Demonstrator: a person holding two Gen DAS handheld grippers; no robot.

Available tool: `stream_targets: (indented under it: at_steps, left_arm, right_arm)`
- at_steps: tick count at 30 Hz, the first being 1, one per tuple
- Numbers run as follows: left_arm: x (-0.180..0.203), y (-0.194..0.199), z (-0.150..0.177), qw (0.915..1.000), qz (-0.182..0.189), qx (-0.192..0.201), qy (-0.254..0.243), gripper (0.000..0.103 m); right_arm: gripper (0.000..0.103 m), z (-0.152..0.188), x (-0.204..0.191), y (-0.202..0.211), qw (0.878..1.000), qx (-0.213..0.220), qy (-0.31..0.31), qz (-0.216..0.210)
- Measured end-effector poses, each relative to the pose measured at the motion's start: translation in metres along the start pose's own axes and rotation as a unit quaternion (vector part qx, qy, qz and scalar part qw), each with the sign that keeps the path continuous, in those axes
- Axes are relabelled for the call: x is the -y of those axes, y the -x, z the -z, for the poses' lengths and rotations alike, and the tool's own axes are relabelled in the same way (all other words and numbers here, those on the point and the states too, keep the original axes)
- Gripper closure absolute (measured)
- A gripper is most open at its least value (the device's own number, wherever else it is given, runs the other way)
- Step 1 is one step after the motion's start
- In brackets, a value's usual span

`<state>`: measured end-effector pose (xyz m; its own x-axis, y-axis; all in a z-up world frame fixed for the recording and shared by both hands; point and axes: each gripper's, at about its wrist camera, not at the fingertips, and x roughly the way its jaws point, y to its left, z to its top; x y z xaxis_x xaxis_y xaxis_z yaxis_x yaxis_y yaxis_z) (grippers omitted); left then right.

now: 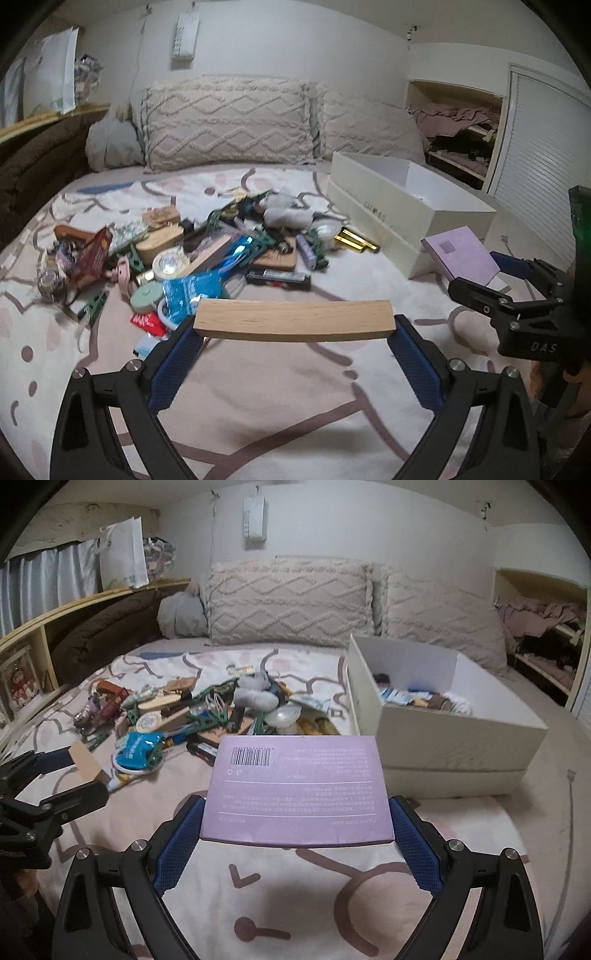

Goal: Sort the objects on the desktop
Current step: 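Lift the wooden strip and lilac notepad and carry both toward the white box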

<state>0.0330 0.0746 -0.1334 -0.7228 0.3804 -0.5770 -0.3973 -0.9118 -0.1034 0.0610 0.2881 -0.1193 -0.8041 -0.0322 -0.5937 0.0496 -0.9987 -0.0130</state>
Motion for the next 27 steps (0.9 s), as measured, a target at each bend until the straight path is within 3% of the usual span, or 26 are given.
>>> stream_targets:
  at_steps: [27]
  left_arm:
    - [0.087,0.036,-0.074,0.9968,0.020,0.074,-0.023,0.003]
  right_arm:
    - [0.006,-0.049,0.056,0.090,0.995,0.104,-0.010,0.005]
